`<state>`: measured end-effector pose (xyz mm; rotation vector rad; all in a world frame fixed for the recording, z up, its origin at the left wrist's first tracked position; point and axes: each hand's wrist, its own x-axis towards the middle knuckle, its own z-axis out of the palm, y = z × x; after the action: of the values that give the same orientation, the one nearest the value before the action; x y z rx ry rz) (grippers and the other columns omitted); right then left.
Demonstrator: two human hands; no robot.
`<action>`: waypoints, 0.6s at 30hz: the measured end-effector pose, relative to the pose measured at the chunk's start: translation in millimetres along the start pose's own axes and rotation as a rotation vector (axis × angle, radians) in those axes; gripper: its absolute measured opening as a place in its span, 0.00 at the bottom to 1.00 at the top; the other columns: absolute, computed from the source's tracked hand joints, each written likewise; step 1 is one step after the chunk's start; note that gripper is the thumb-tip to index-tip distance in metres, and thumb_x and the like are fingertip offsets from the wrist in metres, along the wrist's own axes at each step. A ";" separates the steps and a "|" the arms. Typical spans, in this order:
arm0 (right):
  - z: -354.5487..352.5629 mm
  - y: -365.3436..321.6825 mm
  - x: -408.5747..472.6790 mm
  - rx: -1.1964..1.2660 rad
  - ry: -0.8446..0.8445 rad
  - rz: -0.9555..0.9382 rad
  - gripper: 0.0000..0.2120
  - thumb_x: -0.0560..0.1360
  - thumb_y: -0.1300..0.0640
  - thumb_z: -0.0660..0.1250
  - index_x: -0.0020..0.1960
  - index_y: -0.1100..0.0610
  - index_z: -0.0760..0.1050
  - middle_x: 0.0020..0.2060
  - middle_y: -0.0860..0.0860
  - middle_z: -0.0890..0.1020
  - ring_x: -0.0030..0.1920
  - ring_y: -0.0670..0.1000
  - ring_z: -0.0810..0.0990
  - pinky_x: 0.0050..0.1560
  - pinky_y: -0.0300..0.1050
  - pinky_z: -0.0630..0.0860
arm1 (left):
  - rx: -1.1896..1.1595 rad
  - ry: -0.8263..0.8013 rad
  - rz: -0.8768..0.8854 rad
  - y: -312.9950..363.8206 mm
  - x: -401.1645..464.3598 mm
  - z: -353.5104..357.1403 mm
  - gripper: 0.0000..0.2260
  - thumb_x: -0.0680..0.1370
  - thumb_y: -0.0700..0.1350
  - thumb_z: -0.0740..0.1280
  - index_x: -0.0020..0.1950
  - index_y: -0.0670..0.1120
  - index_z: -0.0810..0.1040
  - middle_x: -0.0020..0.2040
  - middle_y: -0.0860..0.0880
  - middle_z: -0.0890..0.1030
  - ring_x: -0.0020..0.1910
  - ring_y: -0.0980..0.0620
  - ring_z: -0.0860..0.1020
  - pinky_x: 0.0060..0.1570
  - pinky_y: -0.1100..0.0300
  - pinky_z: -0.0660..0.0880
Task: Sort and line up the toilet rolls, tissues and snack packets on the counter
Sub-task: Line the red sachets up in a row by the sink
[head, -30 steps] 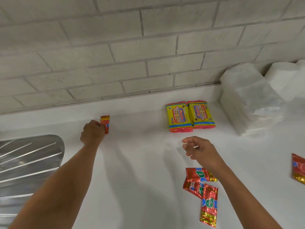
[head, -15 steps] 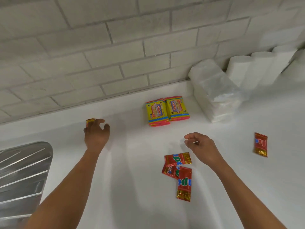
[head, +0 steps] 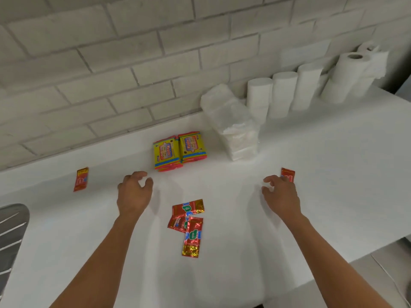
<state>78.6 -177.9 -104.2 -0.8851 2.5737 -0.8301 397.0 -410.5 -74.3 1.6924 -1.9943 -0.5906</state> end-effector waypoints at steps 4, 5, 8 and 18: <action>-16.7 24.9 24.0 -0.089 0.042 0.130 0.22 0.77 0.50 0.67 0.68 0.54 0.70 0.64 0.57 0.69 0.61 0.62 0.70 0.49 0.51 0.70 | 0.038 0.003 -0.018 23.2 -27.1 12.8 0.13 0.80 0.51 0.65 0.64 0.52 0.78 0.61 0.48 0.78 0.64 0.43 0.73 0.55 0.50 0.71; -18.7 29.1 29.6 -0.103 0.048 0.157 0.25 0.76 0.48 0.69 0.69 0.57 0.68 0.62 0.58 0.69 0.61 0.63 0.70 0.49 0.53 0.71 | 0.048 0.004 -0.021 27.5 -32.7 15.4 0.13 0.80 0.51 0.65 0.64 0.52 0.78 0.61 0.48 0.78 0.64 0.43 0.73 0.55 0.50 0.72; -20.7 36.1 44.3 -0.140 0.018 0.193 0.33 0.73 0.47 0.72 0.70 0.61 0.64 0.60 0.61 0.70 0.60 0.64 0.71 0.51 0.56 0.73 | 0.058 0.010 -0.030 34.1 -44.3 22.0 0.13 0.81 0.52 0.65 0.64 0.52 0.78 0.62 0.47 0.79 0.62 0.44 0.75 0.55 0.48 0.74; -21.5 27.2 65.9 -0.292 -0.072 0.078 0.11 0.74 0.60 0.64 0.55 0.59 0.77 0.50 0.57 0.78 0.52 0.61 0.76 0.51 0.50 0.73 | 0.063 0.020 -0.081 39.6 -69.7 30.0 0.13 0.80 0.53 0.65 0.64 0.53 0.77 0.60 0.50 0.80 0.60 0.48 0.77 0.53 0.50 0.76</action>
<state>5.9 -193.2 -109.4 -0.8672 2.6875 -0.3980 357.6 -334.7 -79.7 1.8173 -1.9569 -0.5410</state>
